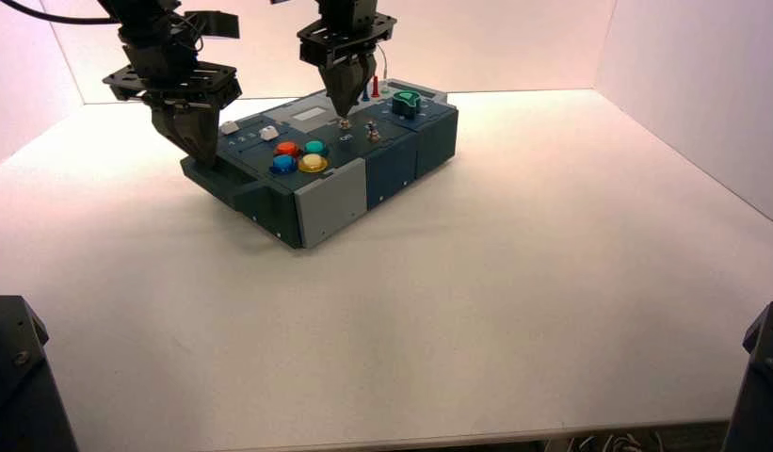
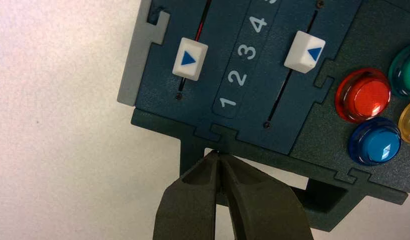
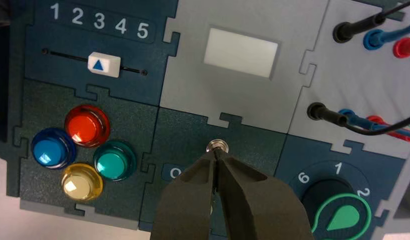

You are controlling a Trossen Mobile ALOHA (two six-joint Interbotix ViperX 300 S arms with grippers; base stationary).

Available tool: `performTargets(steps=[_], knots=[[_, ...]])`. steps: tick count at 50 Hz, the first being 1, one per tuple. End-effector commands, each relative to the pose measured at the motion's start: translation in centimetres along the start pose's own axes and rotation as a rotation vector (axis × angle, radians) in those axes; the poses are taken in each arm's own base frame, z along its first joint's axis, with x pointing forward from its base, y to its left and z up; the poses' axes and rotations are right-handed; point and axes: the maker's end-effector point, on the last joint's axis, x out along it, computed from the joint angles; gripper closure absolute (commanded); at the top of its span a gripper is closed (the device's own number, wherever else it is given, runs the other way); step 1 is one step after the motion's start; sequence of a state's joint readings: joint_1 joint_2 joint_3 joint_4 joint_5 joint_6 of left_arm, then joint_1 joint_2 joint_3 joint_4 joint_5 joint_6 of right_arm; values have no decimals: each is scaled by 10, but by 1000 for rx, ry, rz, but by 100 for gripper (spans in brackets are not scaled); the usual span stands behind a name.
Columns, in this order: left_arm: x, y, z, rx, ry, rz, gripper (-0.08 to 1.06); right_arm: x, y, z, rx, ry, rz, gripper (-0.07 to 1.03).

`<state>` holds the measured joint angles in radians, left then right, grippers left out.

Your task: Flip the top switch on with the right gripper.

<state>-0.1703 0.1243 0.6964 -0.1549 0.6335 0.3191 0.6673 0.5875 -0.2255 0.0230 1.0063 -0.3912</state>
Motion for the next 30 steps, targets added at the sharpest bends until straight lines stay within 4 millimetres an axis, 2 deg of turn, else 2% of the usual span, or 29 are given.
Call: performTargets(steps=[1,22,28,30], knots=[[-5,2,5,0,-16,5,100,-28,-25,9,13,-49,-66,98],[-8,1,6,1,-15,2,100,-50,-15,18,3,-55,-49,98],[-15,-1,9,4,-22,-1,100,-57,-13,18,1,-55,-47,98],[-24,-2,14,9,-55,4,100,-62,-12,16,1,-45,-43,98]])
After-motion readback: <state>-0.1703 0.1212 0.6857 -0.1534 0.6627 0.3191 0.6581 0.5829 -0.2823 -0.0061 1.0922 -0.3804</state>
